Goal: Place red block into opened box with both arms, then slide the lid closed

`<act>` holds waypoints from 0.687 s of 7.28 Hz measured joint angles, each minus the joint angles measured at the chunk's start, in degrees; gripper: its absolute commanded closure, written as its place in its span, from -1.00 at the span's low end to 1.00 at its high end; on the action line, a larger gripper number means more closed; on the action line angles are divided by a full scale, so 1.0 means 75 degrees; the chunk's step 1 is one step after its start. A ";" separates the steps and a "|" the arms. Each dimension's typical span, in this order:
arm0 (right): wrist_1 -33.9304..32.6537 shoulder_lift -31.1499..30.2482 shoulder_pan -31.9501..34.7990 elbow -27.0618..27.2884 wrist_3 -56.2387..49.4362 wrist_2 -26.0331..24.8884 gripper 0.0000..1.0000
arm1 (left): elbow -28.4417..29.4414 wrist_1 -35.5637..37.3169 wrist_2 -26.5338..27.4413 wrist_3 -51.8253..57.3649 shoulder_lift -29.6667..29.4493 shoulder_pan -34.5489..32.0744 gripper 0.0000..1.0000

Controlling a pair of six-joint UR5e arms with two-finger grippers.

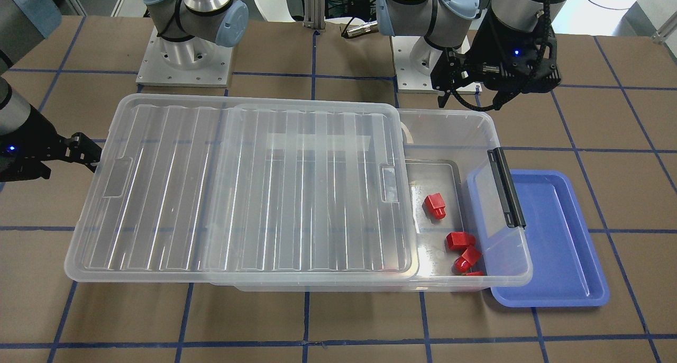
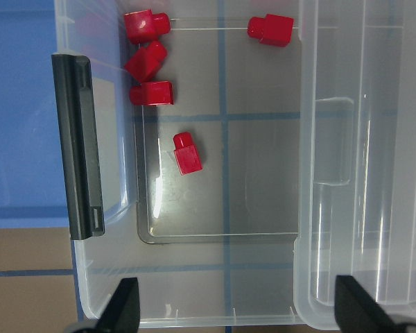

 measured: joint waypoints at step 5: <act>0.0006 0.0002 0.0772 0.0007 0.1246 0.0101 -1.00 | -0.0062 0.0041 0.0027 0.0013 -0.0004 -0.0010 -1.00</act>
